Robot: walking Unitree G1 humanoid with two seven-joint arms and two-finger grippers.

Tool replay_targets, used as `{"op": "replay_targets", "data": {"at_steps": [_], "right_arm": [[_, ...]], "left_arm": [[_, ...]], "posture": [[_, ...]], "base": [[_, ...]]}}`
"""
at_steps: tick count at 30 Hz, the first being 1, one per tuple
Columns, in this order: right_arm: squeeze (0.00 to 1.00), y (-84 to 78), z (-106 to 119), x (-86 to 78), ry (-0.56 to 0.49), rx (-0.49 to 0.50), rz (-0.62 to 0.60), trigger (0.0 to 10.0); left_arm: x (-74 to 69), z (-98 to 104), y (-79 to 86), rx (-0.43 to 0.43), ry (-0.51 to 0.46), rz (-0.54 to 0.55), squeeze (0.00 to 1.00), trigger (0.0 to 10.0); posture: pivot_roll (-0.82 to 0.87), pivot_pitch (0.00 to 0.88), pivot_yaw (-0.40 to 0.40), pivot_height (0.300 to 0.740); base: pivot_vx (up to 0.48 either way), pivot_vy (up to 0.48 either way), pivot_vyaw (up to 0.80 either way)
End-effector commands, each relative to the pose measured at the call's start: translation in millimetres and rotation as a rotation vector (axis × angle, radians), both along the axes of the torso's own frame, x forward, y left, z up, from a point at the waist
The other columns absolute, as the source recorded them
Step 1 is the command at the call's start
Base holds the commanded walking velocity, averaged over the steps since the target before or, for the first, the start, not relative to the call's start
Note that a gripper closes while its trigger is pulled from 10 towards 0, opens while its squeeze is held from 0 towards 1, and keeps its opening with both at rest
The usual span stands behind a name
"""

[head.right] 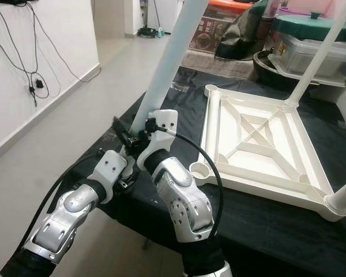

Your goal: Building children table

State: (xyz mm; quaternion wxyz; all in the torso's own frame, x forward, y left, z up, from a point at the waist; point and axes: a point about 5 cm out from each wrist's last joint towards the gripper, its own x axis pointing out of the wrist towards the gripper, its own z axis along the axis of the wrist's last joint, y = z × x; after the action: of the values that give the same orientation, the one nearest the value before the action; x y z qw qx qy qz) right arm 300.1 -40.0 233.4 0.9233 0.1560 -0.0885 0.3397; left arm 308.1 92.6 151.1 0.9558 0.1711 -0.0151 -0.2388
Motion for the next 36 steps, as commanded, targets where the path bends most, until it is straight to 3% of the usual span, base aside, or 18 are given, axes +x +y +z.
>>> {"op": "replay_targets", "data": {"at_steps": [1, 2, 3, 4, 6, 7, 8, 10, 12, 13, 16, 18, 24, 36], "right_arm": [[1.0, 0.0, -4.8, -0.8, 0.001, -0.01, 0.031, 10.0], [0.0, -5.9, -7.1, 4.1, -0.012, -0.05, 0.107, 10.0], [0.0, -5.9, -7.1, 4.1, -0.012, -0.05, 0.107, 10.0], [0.0, -13.2, -6.9, 8.8, -0.016, -0.066, 0.19, 10.0], [0.0, -13.2, -6.9, 8.8, -0.016, -0.066, 0.19, 10.0], [0.0, -20.0, -4.2, 11.0, -0.028, -0.078, 0.29, 10.0], [0.0, -20.0, -4.2, 11.0, -0.028, -0.078, 0.29, 10.0], [0.0, -28.8, 3.3, 11.1, -0.041, -0.099, 0.479, 10.0], [0.0, -28.8, 3.3, 11.1, -0.041, -0.099, 0.479, 10.0], [0.0, -31.1, 6.2, 9.7, -0.044, -0.107, 0.554, 10.0], [0.0, -33.2, 8.6, 8.3, -0.037, -0.107, 0.621, 10.0], [0.0, -36.6, 12.5, 4.1, -0.007, -0.066, 0.748, 10.0], [0.0, -38.8, 10.1, -3.2, 0.028, -0.05, 0.883, 10.0], [0.0, -33.6, 5.8, -14.1, 0.02, -0.098, 0.996, 10.0]], "left_arm": [[-1.1, 4.2, 1.2, -0.017, 0.0, -0.022, 0.0, 10.0], [-11.6, 6.0, 1.7, -0.059, 0.039, -0.127, 0.0, 10.0], [-11.6, 6.0, 1.7, -0.059, 0.039, -0.127, 0.0, 10.0], [-23.4, 6.9, 2.5, -0.112, 0.097, -0.233, 0.0, 10.0], [-23.4, 6.9, 2.5, -0.112, 0.097, -0.233, 0.0, 10.0], [-36.1, 7.4, 4.0, -0.151, 0.152, -0.342, 0.0, 10.0], [-36.1, 7.4, 4.0, -0.151, 0.152, -0.342, 0.0, 10.0], [-55.5, 7.5, 9.0, -0.21, 0.26, -0.483, 0.0, 10.0], [-55.5, 7.5, 9.0, -0.21, 0.26, -0.483, 0.0, 10.0], [-62.1, 6.4, 12.0, -0.212, 0.298, -0.522, 0.0, 10.0], [-68.0, 5.1, 15.0, -0.212, 0.325, -0.542, 0.0, 10.0], [-76.7, 2.8, 20.0, -0.206, 0.354, -0.561, 0.0, 10.0], [-85.9, 3.4, 21.6, -0.241, 0.408, -0.601, 0.0, 10.0], [-97.1, 2.9, 16.1, -0.266, 0.472, -0.67, 0.0, 10.0]], "posture": [[0.2, 0.027, -0.083, 0.74], [0.21, 0.024, -0.087, 0.74], [0.21, 0.024, -0.087, 0.74], [0.21, 0.023, -0.087, 0.74], [0.21, 0.023, -0.087, 0.74], [0.21, 0.02, -0.08, 0.74], [0.21, 0.02, -0.08, 0.74], [0.21, 0.019, -0.081, 0.74], [0.21, 0.019, -0.081, 0.74], [0.21, 0.017, -0.079, 0.74], [0.22, 0.016, -0.08, 0.74], [0.22, 0.015, -0.082, 0.74], [0.22, 0.009, -0.082, 0.74], [0.21, 0.013, -0.079, 0.74]], "base": [[0.0, 0.0, 0.0], [0.0, 0.0, 0.0], [0.0, 0.0, 0.0], [0.0, 0.0, 0.0], [0.0, 0.0, 0.0], [0.0, 0.0, 0.0], [0.0, 0.0, 0.0], [0.0, 0.0, 0.0], [0.0, 0.0, 0.0], [0.0, 0.0, 0.0], [0.0, 0.0, 0.0], [0.0, 0.0, 0.0], [0.0, 0.0, 0.0], [0.0, 0.0, 0.0]]}}
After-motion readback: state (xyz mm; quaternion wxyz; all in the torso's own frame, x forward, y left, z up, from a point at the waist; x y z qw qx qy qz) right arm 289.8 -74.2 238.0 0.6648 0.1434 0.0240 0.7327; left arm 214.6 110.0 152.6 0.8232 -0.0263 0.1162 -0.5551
